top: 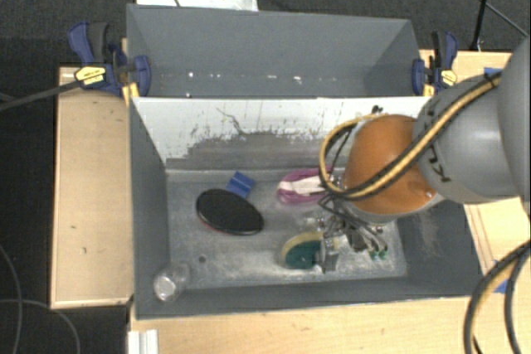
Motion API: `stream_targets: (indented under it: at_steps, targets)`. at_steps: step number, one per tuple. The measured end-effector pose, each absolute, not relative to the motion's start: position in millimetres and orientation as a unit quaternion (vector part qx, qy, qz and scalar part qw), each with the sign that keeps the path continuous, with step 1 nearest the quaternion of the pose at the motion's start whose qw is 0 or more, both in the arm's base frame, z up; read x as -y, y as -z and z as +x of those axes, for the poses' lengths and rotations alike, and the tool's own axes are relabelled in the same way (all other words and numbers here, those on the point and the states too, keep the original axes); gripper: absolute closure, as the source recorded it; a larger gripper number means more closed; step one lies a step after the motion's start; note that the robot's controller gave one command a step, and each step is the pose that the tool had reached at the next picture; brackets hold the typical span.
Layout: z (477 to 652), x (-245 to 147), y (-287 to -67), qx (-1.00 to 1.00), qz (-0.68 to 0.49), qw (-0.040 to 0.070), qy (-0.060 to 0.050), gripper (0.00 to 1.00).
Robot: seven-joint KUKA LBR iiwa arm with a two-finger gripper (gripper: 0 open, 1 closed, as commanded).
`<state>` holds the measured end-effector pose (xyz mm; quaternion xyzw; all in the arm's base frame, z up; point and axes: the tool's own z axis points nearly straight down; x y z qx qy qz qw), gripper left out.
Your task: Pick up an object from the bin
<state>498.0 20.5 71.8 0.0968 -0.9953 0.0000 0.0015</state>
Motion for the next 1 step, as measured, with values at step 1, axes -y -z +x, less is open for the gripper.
stream_targets:
  at_steps: [1]
  targets:
    - [499.1, -13.0, -72.0, 0.893, 0.451, -0.004, -0.001, 1.00]
